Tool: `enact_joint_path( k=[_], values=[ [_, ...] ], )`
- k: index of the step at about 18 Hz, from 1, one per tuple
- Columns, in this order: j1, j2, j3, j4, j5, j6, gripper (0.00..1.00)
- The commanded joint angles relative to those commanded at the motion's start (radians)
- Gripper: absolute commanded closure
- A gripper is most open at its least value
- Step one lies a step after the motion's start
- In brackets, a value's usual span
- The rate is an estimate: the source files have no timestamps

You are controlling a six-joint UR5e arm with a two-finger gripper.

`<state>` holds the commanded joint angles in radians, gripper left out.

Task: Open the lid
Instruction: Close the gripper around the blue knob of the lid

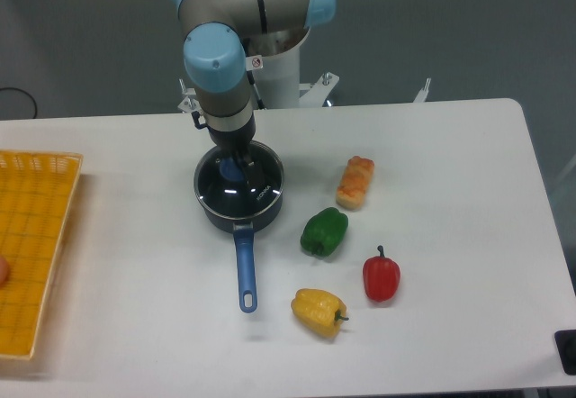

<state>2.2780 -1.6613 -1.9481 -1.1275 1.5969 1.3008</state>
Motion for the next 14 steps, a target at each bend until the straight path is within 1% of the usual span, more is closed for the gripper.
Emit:
enact_joint_path(
  k=[6, 14],
  values=[
    [0.000, -0.002, -0.008, 0.000, 0.002, 0.000, 0.00],
    [0.000, -0.017, -0.020, 0.014, 0.002, 0.000, 0.00]
  ],
)
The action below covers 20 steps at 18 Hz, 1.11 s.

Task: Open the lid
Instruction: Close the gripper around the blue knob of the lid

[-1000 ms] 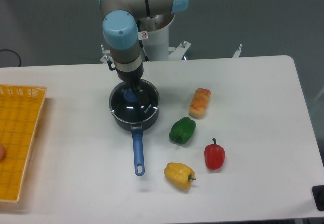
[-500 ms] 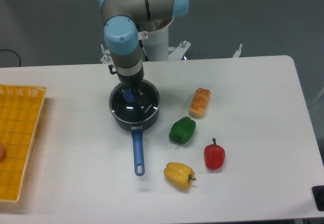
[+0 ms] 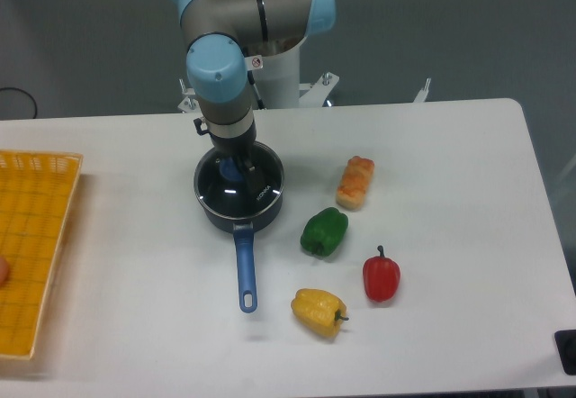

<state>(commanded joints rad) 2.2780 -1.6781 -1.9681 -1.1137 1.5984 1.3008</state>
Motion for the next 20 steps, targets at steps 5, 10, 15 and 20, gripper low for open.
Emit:
enact_joint_path(
  k=[5, 10, 15, 20],
  values=[
    [0.000, -0.006, -0.002, 0.008, 0.000, 0.003, 0.00],
    [-0.002, -0.015, -0.002, 0.015, 0.000, 0.003, 0.00],
    [-0.003, -0.018, -0.009, 0.020, 0.002, 0.006, 0.07],
    [-0.006, -0.018, -0.015, 0.023, 0.003, 0.008, 0.17]
  ],
)
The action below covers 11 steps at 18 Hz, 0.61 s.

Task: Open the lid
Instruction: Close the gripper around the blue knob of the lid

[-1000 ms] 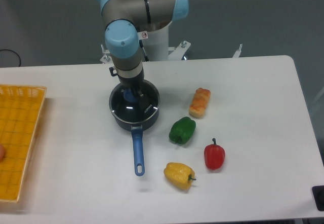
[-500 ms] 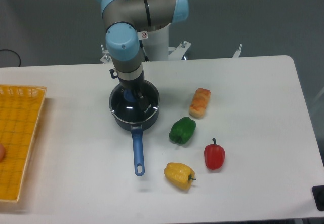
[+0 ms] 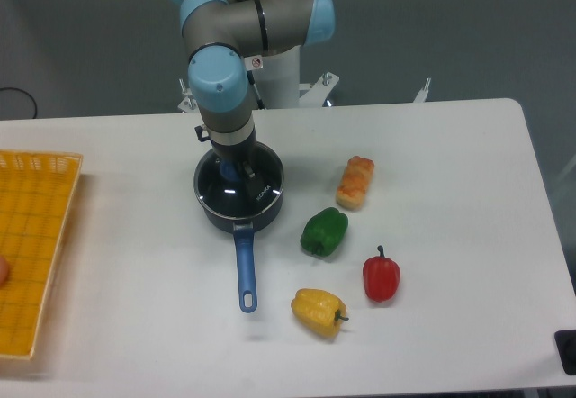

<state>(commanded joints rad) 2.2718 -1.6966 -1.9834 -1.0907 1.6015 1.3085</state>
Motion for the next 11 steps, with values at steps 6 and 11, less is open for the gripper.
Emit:
enact_joint_path(
  k=[6, 11],
  values=[
    [-0.003, 0.000, 0.003, 0.006, 0.000, -0.003, 0.25],
    [-0.005, 0.002, 0.003, 0.012, 0.000, -0.005, 0.27]
  ],
)
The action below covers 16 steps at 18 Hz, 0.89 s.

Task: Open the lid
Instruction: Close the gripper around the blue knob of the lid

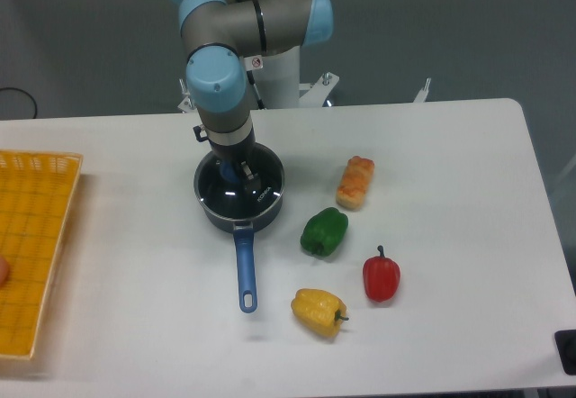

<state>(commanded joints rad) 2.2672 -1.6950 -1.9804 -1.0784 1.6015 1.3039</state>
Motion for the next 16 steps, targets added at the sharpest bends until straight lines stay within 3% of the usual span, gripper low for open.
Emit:
enact_joint_path(
  k=[8, 16],
  values=[
    [0.002, 0.000, 0.002, -0.002, 0.000, -0.003, 0.36],
    [0.002, 0.002, 0.002, -0.002, -0.002, -0.002, 0.38]
  ],
)
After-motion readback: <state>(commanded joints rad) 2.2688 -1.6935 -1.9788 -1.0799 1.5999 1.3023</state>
